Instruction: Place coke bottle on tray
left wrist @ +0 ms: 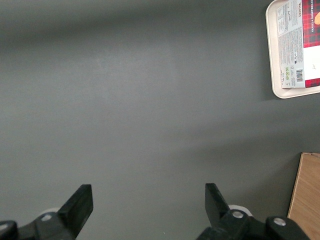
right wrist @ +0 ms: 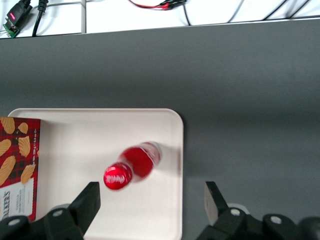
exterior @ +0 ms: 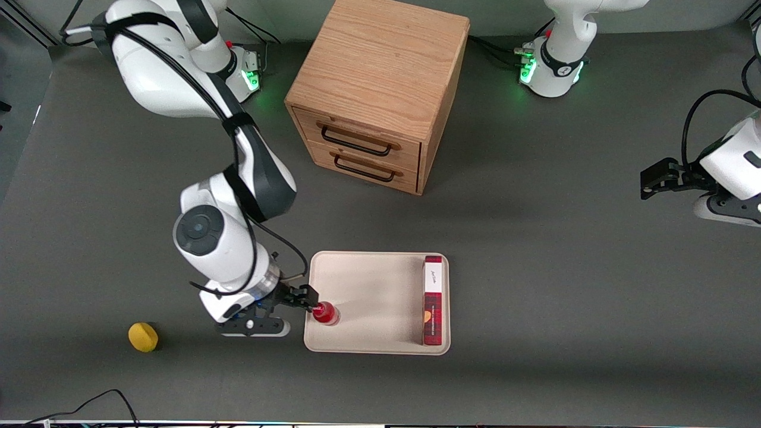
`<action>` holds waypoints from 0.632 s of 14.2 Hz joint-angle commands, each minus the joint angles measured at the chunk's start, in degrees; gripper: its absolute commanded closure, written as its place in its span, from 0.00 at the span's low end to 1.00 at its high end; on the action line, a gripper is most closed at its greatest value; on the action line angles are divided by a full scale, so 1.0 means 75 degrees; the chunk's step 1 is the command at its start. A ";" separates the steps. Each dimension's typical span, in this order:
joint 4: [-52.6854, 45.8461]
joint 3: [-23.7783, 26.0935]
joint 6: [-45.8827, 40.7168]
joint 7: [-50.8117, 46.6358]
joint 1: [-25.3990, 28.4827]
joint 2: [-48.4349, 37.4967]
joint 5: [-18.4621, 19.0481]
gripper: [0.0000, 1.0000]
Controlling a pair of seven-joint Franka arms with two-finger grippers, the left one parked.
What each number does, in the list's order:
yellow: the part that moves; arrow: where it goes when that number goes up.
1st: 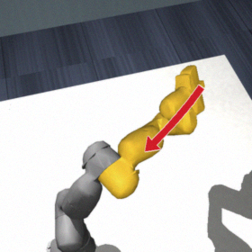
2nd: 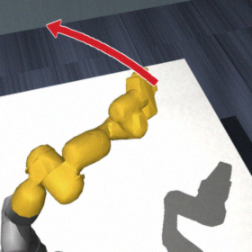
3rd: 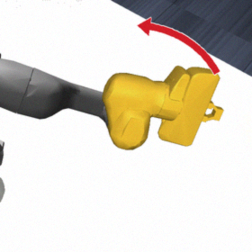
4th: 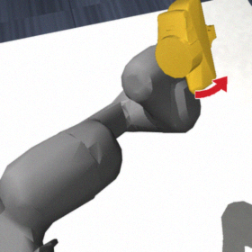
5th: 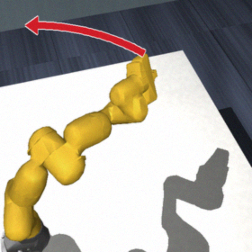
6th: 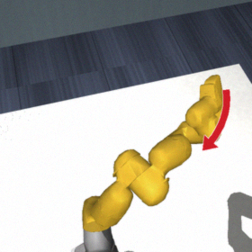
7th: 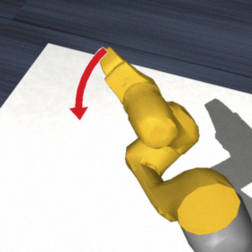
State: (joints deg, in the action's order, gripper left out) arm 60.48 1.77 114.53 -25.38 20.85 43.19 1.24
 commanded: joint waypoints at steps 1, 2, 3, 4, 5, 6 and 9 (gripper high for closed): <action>0.0268 0.0068 -0.1109 0.0195 -0.0446 -0.0823 -0.0083 0.02; 0.0408 0.0138 -0.1531 0.0440 -0.0599 -0.1080 -0.0106 0.01; 0.0630 0.0278 -0.1860 0.0825 -0.0797 -0.1373 -0.0187 0.01; 0.0910 0.0372 -0.2061 0.1154 -0.1113 -0.1689 -0.0223 0.00; 0.1250 0.0558 -0.2249 0.1389 -0.1418 -0.2017 -0.0223 0.00; 0.1636 0.0804 -0.2471 0.1635 -0.1850 -0.2403 -0.0235 0.00; 0.2913 0.1531 -0.2578 0.2315 -0.3198 -0.3599 -0.0235 0.00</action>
State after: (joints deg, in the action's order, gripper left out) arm 71.64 9.35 94.84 -12.01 3.24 25.11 0.58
